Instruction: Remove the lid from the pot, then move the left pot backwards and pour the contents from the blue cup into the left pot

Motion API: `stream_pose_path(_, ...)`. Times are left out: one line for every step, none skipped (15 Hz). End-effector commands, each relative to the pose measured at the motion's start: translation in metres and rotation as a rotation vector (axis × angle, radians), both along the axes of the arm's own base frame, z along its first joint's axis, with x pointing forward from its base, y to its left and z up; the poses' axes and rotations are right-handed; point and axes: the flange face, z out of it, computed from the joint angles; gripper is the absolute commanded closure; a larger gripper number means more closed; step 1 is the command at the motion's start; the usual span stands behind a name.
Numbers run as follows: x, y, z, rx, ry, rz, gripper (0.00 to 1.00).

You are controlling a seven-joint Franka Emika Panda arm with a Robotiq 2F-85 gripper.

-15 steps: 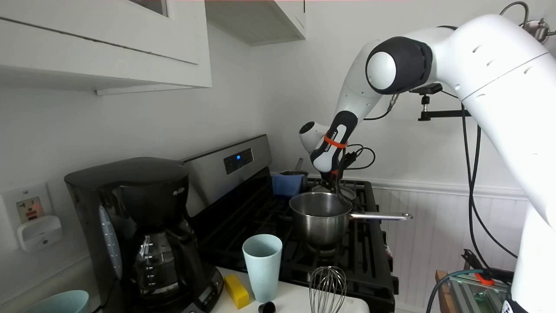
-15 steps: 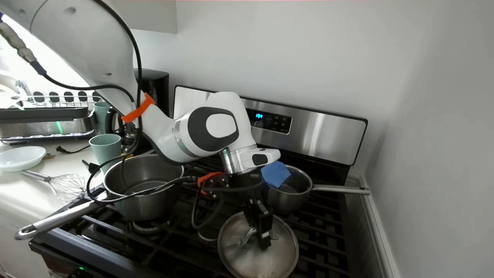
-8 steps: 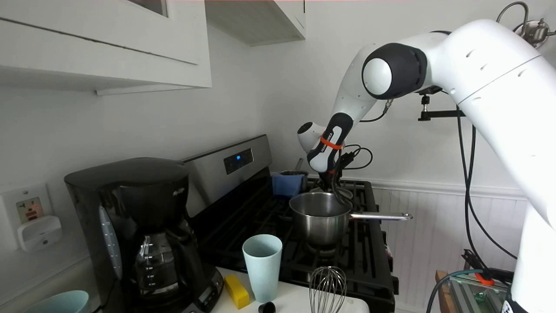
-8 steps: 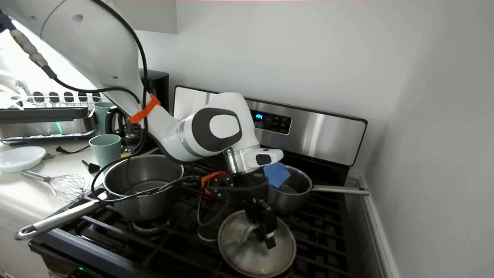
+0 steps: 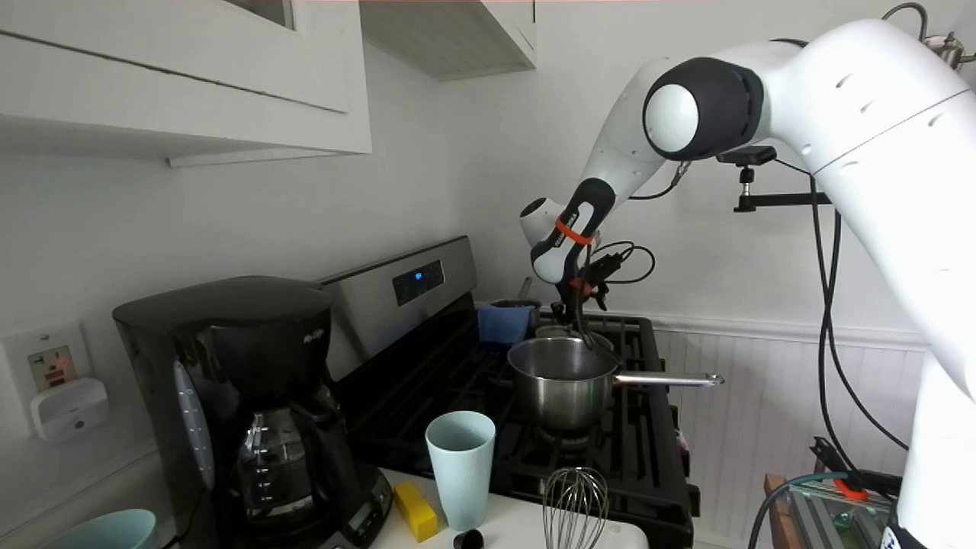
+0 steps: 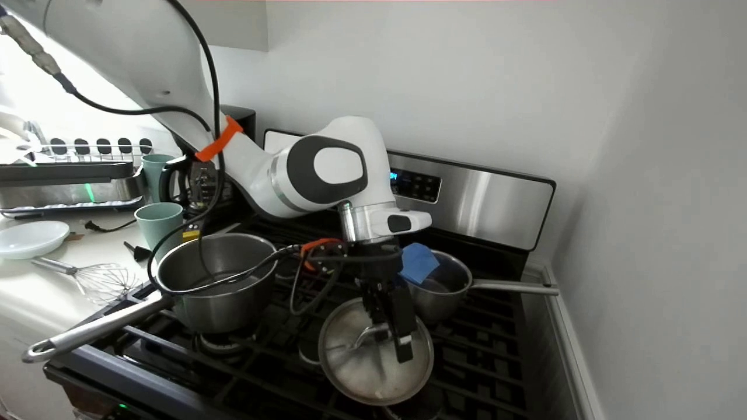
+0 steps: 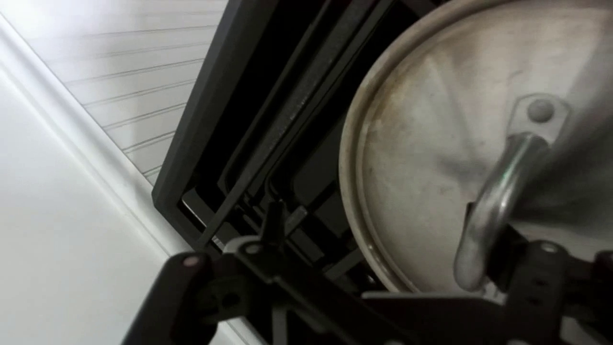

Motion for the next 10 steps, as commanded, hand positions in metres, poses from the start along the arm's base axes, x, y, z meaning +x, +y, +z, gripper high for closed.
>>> stream_pose_path(-0.005, 0.003, 0.025, -0.017, 0.04, -0.046, 0.0)
stream_pose_path(-0.005, 0.003, 0.028, -0.027, 0.05, -0.057, 0.0)
stream_pose_path(-0.005, 0.003, 0.03, -0.026, 0.056, -0.062, 0.0)
stream_pose_path(-0.004, 0.003, 0.03, -0.022, 0.057, -0.067, 0.0)
stream_pose_path(-0.003, 0.004, 0.029, -0.012, 0.058, -0.069, 0.0)
stream_pose_path(-0.002, 0.005, 0.029, 0.0, 0.054, -0.07, 0.0)
stream_pose_path(-0.002, 0.008, 0.03, 0.015, 0.049, -0.071, 0.0)
stream_pose_path(-0.002, 0.015, 0.034, 0.058, 0.033, -0.073, 0.0)
stream_pose_path(-0.002, 0.022, 0.038, 0.088, 0.022, -0.08, 0.0)
stream_pose_path(-0.004, 0.032, 0.044, 0.132, 0.006, -0.084, 0.0)
